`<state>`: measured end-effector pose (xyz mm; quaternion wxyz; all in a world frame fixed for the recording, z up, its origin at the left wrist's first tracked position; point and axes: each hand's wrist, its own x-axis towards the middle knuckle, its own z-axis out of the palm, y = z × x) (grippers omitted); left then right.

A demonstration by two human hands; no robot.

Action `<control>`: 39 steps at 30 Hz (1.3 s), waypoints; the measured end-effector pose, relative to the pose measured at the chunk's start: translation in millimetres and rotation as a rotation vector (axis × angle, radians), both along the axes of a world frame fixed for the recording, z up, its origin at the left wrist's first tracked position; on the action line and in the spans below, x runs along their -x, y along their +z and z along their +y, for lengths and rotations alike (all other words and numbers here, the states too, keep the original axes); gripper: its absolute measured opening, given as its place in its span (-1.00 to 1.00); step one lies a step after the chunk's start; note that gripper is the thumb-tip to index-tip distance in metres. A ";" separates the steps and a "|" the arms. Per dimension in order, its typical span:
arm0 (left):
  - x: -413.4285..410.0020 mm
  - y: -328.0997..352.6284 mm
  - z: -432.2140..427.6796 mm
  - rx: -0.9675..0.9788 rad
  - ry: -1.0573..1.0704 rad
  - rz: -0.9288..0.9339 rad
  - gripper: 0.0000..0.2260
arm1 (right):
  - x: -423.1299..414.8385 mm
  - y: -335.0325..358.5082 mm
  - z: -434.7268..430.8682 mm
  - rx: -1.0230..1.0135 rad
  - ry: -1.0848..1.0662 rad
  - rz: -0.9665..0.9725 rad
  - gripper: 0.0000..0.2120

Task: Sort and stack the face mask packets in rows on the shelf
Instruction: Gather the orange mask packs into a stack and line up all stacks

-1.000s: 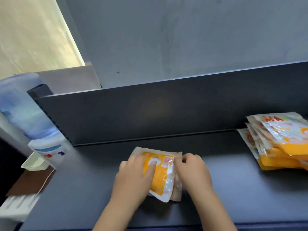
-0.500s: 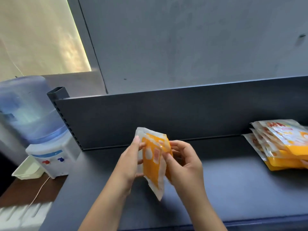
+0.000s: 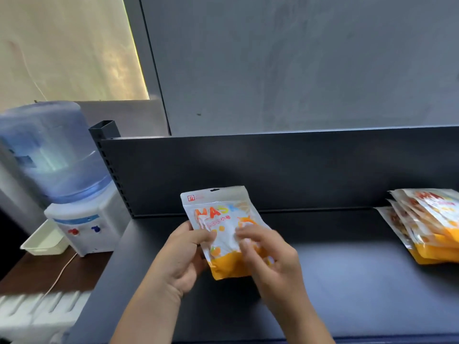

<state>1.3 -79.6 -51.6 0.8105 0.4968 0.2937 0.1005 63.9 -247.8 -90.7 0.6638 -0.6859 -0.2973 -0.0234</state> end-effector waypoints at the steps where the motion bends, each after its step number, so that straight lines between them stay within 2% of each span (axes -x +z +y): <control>1: 1.3 -1.4 0.0 -0.003 -0.012 -0.011 -0.63 | -2.1 0.0 1.4 0.047 -0.085 0.074 -0.83; 3: 4.3 -1.8 -1.0 -0.017 -0.027 -0.022 -0.62 | -9.1 -2.4 0.1 0.235 -0.218 0.146 -0.66; 4: 5.4 -2.7 -1.2 -0.025 -0.033 -0.019 -0.61 | -12.6 -3.5 -1.4 0.257 -0.217 0.245 -0.59; 5: 6.1 -4.2 -1.3 -0.036 -0.045 -0.016 -0.59 | -15.3 -3.8 -2.9 0.196 -0.178 0.390 -0.54; 7: 7.6 -8.1 -1.8 -0.056 -0.063 -0.002 -0.56 | -18.4 -5.6 -7.4 0.018 -0.094 0.626 -0.61; 11: 8.5 -15.2 -1.5 -0.003 -0.015 0.004 -0.58 | -21.9 -2.5 -16.6 -0.113 -0.154 0.736 -0.89; 18: 4.4 -20.0 -11.6 0.082 0.088 -0.034 -0.68 | -49.7 6.7 -41.9 -0.221 -0.173 0.788 -0.84; 23: -4.9 -18.0 -26.9 0.081 0.135 -0.055 -0.70 | -65.4 11.8 -74.7 -0.285 0.026 0.916 -0.63; 26: -17.4 -16.3 -53.6 0.068 0.149 -0.054 -0.74 | -80.1 17.3 -105.3 -0.289 0.112 0.910 -0.56; 29: -34.8 -14.6 -86.5 0.050 0.165 -0.056 -0.73 | -97.3 20.9 -138.3 -0.268 0.059 0.864 -0.56; 34: -76.3 -17.6 -156.0 0.038 0.182 -0.048 -0.74 | -130.7 32.3 -213.4 -0.268 -0.075 0.811 -0.76; 39: -116.2 -23.5 -234.1 0.041 0.213 -0.032 -0.73 | -167.1 44.6 -294.2 -0.194 -0.130 0.700 -0.71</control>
